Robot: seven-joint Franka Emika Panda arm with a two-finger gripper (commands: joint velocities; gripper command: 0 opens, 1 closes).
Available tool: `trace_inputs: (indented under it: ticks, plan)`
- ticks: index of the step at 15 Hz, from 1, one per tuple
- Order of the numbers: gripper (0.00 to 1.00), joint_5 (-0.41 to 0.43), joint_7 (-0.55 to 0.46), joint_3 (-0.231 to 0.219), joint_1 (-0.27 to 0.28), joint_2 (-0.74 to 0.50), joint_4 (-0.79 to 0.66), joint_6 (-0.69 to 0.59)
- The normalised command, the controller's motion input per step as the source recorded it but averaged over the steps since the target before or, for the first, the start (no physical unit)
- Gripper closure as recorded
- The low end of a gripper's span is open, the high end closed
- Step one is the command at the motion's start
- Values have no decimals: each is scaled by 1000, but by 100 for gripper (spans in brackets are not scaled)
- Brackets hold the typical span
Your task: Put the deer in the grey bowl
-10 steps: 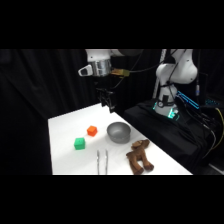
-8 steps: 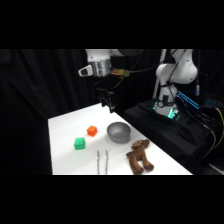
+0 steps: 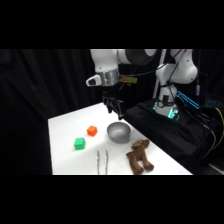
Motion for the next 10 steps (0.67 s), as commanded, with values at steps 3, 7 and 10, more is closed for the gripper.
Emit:
trace_inputs:
  ticks: [3,7,10]
  plan:
    - [0,30,78,90,102,-68,-273,384]
    - [0,51,9,52,67,18,-242,423]
    - [0,59,-4,53,65,153,-198,407]
